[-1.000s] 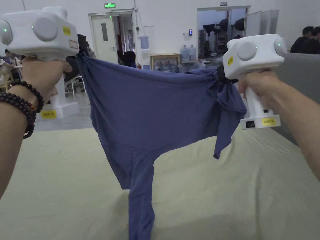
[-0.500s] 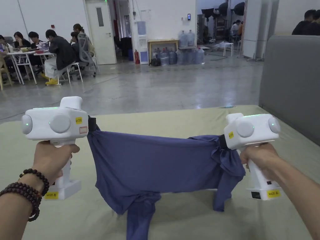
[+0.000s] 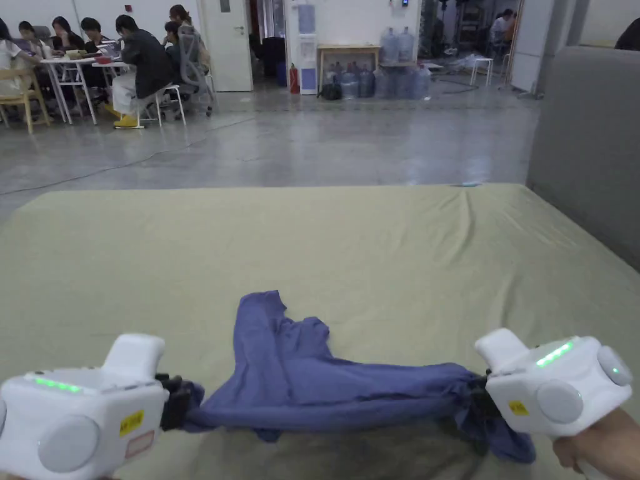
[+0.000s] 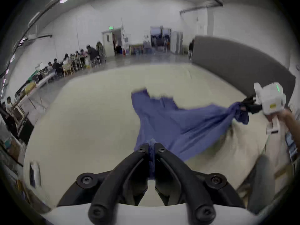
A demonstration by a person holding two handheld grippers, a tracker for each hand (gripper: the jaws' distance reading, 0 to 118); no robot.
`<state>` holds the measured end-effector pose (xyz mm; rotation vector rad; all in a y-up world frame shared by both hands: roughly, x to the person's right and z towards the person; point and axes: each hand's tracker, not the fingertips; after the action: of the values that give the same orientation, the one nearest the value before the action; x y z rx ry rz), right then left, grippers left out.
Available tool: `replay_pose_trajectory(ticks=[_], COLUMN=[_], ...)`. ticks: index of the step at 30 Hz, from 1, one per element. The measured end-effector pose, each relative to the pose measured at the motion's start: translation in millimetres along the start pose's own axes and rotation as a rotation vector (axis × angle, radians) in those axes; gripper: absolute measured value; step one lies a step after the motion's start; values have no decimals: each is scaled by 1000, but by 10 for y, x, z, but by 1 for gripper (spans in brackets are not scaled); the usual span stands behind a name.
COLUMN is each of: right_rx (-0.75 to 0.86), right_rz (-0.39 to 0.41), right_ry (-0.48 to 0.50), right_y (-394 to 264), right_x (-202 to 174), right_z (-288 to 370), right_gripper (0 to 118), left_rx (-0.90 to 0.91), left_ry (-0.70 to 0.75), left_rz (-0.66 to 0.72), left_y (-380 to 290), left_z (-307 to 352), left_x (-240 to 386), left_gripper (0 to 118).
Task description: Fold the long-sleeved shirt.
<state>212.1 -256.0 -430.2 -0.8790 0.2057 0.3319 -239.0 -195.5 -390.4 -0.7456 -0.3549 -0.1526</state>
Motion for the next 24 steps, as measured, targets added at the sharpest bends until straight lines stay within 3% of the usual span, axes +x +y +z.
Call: replay_pose_trajectory(ticks=[4, 7, 10, 14, 15, 16, 17, 18, 22, 23, 24], right_rx=[-125, -172, -216, -192, -189, -189, -178, -142, 3, 19, 30], right_rz=[47, 99, 78, 46, 30, 13, -5, -28, -207, -258, -289], right_ry=[84, 96, 99, 76, 77, 71, 62, 59, 14, -3, -6], right_y=[-524, -744, -822, -833, -814, -793, -783, -745, -593, -559, -539], right_x=[-305, -486, -537, -499, -471, -446, -378, -327, -90, -48, -5], right_z=[22, 59, 30, 63, 112, 182, 289, 421, 818, 855, 849], right_gripper=[4, 4, 4, 14, 41, 67, 83, 85, 80, 62, 5], left_rx=[-206, -269, -286, -264, -254, -242, -236, -219, -85, -58, -30], left_ry=[-57, -64, -65, -95, -107, -108, -115, -120, -150, -124, -106], left_rz=[57, 16, 24, 47, 55, 62, 67, 71, 110, 119, 123], left_y=[-617, -875, -902, -817, -813, -772, -720, -661, -381, -330, -276], left_z=[-39, -153, -197, -186, -201, -158, -105, -39, 157, 326, 324], left_x=[113, 109, 104, 20, -57, -89, -125, -159, -276, -55, -56], left_gripper=[0, 0, 0, 0, 10, 36, 77, 112, 116, 112, 84])
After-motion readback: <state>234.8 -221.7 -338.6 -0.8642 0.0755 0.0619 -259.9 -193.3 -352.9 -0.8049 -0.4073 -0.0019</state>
